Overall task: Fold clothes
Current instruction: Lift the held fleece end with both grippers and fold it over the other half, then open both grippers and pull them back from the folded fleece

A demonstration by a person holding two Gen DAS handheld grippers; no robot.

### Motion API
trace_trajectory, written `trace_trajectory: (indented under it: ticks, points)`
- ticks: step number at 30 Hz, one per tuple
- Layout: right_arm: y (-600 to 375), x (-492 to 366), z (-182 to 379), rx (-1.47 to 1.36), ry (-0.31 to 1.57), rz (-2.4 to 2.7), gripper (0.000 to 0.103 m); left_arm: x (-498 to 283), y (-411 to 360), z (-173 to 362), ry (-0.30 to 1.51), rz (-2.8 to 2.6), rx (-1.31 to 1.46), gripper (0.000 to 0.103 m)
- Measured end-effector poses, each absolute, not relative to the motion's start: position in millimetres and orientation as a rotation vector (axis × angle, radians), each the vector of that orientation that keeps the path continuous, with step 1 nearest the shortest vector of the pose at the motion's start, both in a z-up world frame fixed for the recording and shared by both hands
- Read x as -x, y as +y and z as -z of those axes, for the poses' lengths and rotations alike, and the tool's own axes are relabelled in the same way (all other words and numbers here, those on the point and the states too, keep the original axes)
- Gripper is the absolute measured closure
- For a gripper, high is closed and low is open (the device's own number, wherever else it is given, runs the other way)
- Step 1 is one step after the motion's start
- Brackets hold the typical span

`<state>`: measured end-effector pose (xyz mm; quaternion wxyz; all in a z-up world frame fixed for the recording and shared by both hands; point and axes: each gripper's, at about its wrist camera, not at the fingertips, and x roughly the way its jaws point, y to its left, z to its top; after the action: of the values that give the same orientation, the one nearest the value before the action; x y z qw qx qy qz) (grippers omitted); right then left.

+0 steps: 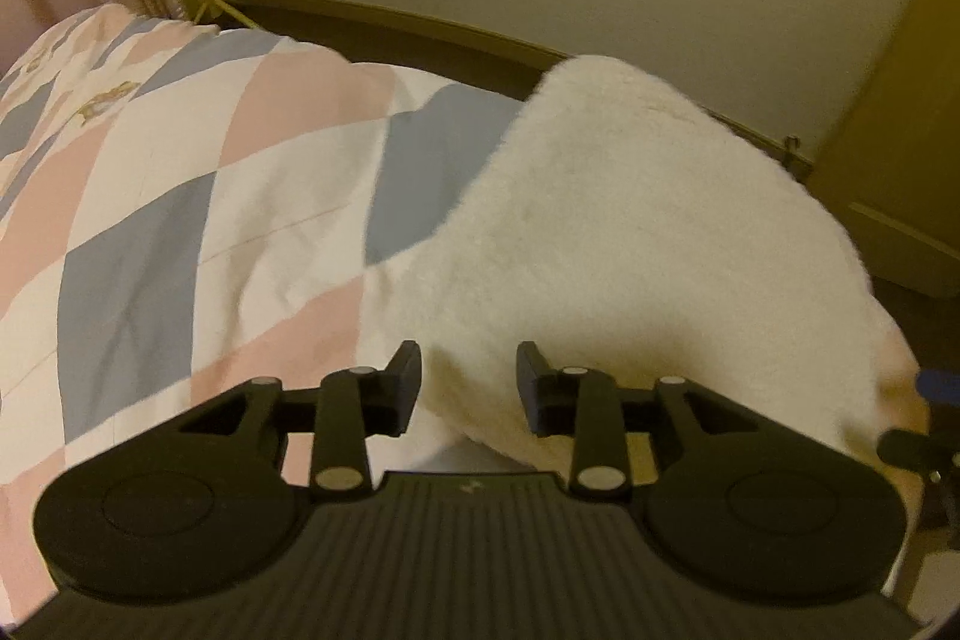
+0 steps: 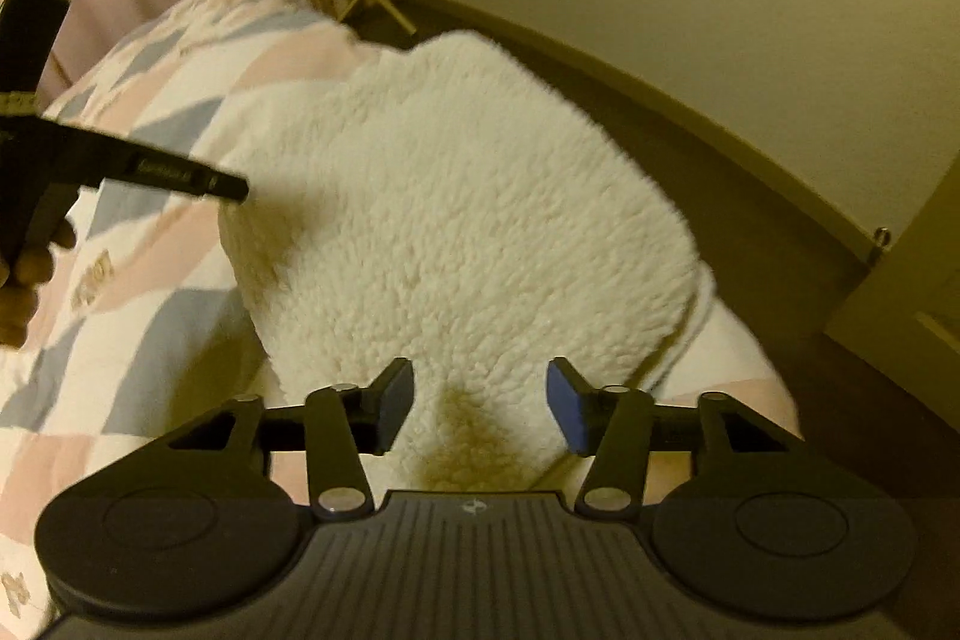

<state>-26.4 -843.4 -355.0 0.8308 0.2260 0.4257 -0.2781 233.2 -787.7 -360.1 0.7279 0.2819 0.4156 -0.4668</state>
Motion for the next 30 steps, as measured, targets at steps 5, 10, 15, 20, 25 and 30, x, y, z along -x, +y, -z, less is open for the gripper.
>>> trace_trajectory:
  ticks: [5,10,15,20,25,30]
  points:
    - [-833,27,347,-0.524,0.924,0.588,0.046,-212,-774,346,0.96,0.983,-0.666,0.063]
    - [-816,38,323,-0.551,0.946,0.618,0.029,-185,-745,296,0.956,0.938,-0.652,0.035]
    - [-797,56,281,-0.539,0.92,0.637,0.013,-155,-710,236,0.939,0.966,-0.597,0.018]
    - [-778,73,247,-0.564,0.901,0.642,0.003,-129,-680,190,0.916,0.999,-0.552,0.006]
    - [-760,89,226,-0.587,0.903,0.685,0.002,-109,-657,164,0.871,0.99,-0.54,0.003]
    - [-746,101,211,-0.568,0.911,0.742,0.002,-92,-634,142,0.823,0.985,-0.504,0.001]
